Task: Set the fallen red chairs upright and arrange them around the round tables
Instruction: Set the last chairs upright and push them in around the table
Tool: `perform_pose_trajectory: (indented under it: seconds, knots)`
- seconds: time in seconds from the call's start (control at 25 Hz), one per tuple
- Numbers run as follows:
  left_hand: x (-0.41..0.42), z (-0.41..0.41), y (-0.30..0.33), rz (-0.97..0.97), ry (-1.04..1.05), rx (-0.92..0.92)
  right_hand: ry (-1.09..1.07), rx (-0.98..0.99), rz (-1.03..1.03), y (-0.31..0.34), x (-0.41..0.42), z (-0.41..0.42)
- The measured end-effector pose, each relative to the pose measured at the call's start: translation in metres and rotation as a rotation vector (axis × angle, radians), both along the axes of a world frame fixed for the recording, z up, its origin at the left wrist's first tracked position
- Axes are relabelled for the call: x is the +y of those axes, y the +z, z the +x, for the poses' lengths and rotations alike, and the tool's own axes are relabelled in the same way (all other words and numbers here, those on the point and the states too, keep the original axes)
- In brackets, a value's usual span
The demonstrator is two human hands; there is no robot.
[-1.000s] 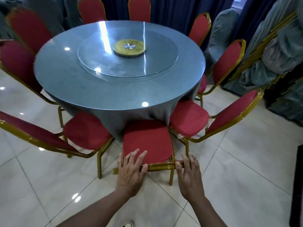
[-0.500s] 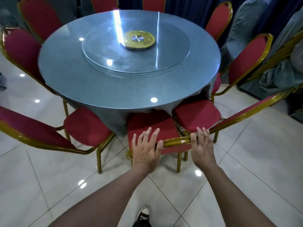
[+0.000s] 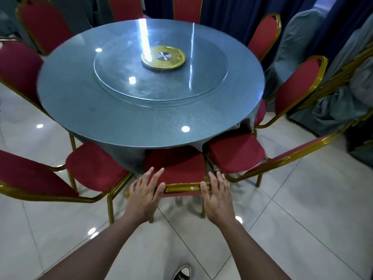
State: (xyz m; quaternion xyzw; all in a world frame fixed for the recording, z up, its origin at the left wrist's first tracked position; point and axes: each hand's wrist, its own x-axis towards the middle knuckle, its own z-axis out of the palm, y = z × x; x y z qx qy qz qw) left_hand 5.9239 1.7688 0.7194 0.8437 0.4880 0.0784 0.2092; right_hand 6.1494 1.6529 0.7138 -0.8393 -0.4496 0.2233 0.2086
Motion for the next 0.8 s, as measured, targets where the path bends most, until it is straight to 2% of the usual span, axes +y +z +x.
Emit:
perform_pose_trajectory:
  seconds: [0.16, 0.28, 0.48, 0.8]
  knots:
    - [-0.004, 0.01, 0.012, -0.03, 0.068, 0.009, 0.1, 0.067, -0.096, 0.015, 0.0, 0.011]
    - [-0.016, 0.049, 0.028, -0.005, 0.018, 0.039, 0.161, 0.111, -0.12, 0.029, -0.009, 0.034]
    - [-0.037, 0.131, 0.045, 0.045, -0.032, 0.012, 0.093, 0.053, -0.023, 0.045, -0.044, 0.095]
    - [-0.109, 0.301, 0.051, -0.002, -0.094, -0.095, 0.022, -0.045, 0.247, 0.063, -0.113, 0.258]
